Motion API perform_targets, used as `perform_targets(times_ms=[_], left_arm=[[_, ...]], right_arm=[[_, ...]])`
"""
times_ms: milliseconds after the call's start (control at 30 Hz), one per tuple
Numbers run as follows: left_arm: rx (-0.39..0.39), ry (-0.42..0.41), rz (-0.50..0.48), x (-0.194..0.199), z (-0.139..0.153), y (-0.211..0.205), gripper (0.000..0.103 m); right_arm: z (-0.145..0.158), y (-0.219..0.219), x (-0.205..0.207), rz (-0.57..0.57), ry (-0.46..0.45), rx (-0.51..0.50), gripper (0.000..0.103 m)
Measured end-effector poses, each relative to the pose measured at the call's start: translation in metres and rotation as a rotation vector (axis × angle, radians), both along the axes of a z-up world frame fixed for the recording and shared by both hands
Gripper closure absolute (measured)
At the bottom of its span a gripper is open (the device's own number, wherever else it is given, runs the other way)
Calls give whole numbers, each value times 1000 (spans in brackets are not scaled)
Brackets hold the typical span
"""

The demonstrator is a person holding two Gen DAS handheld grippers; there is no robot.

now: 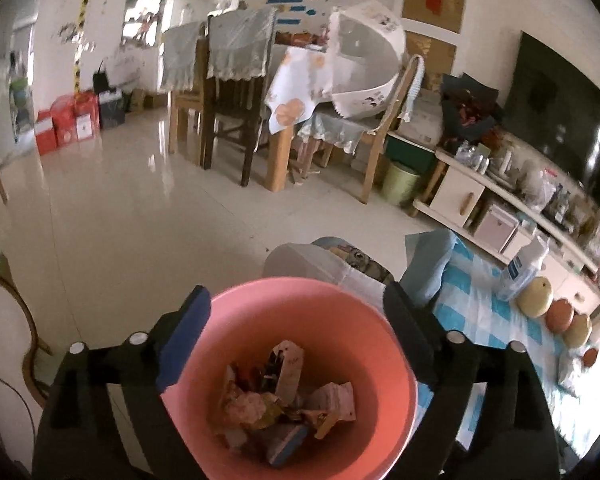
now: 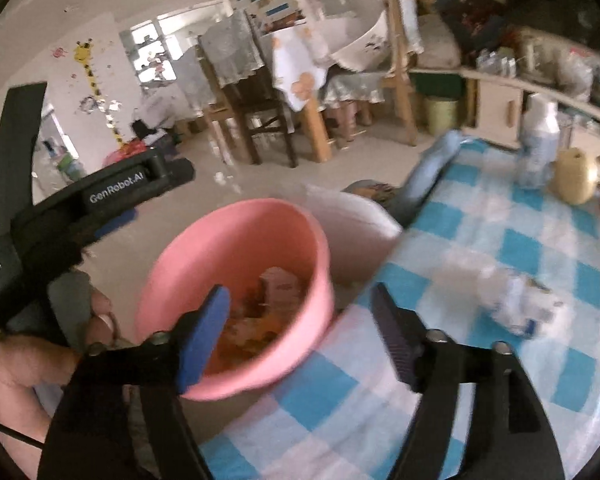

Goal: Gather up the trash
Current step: 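Carry the red bag and coffee stick over the pink bucket and release both, then move both open tools back to the table toward the plastic bottle and packet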

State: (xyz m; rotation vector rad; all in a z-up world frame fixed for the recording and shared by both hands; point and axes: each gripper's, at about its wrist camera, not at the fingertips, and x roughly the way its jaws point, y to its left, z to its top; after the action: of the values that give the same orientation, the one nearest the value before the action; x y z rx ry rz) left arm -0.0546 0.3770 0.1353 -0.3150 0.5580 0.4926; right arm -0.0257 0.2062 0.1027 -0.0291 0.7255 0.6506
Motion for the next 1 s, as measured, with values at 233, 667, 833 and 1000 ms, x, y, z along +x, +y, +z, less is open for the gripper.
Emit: perform_targets(times_ms=[233,667,833,1000], left_arm=[[85,-15,-61,6,11,-28,7],[169,-7,-132,10,15,-63,7],[183,3,-140,12,15,-72,7],[176,21,-171,16,13,-83,7]], right_arm=[[7,-27,-12,-48,-73,-69,13],[5,-59,-29,-94,-150,-152,9],[-2,-72,-32,-118,-152,-173,9],[-8,-90,-32,-146,-149,-178,9]])
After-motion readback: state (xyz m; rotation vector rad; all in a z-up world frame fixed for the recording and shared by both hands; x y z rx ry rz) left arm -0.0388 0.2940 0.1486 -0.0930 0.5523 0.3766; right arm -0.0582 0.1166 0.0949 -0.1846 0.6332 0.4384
